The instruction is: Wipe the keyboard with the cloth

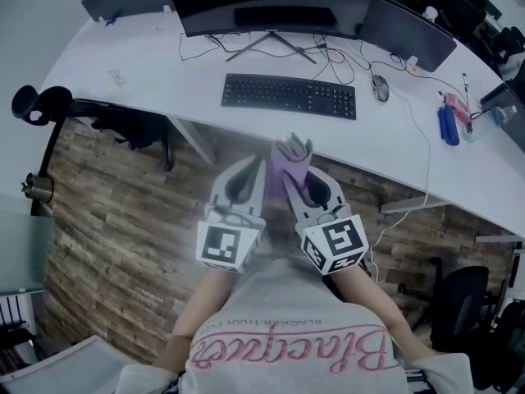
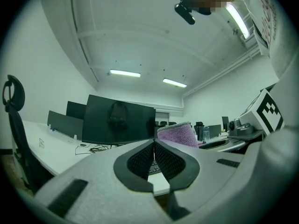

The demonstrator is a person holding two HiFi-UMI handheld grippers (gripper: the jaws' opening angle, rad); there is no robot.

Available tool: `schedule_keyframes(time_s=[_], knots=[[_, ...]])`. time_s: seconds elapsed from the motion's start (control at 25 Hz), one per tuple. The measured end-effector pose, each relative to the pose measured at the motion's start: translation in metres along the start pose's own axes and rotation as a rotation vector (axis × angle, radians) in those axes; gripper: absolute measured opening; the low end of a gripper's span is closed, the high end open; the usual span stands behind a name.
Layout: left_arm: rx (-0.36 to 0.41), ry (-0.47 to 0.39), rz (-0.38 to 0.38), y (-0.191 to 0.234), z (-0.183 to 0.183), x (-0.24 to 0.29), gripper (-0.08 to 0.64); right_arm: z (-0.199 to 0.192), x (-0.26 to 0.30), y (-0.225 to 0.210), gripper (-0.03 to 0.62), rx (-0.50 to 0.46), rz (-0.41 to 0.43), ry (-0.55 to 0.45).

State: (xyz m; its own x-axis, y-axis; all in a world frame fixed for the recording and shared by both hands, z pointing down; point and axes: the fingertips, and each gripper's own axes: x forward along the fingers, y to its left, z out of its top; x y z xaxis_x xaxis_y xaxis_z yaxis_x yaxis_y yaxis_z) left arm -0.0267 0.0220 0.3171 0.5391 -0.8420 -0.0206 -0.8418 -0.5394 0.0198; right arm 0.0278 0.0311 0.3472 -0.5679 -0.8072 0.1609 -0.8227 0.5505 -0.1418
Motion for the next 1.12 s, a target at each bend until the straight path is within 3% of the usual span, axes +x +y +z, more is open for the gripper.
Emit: schedule_keyframes(time_s=[0.8,1.12], knots=[[-0.060,0.070,-0.001,0.164,-0.021,0.108,0.005,0.016,0.179,-0.037,0.084,-0.011,-0.062,0.073],[-0.078,0.105,0.027,0.219,-0.043,0.124,0.005,0.016,0.242,-0.039,0.085,-0.040,-0.024,0.127]])
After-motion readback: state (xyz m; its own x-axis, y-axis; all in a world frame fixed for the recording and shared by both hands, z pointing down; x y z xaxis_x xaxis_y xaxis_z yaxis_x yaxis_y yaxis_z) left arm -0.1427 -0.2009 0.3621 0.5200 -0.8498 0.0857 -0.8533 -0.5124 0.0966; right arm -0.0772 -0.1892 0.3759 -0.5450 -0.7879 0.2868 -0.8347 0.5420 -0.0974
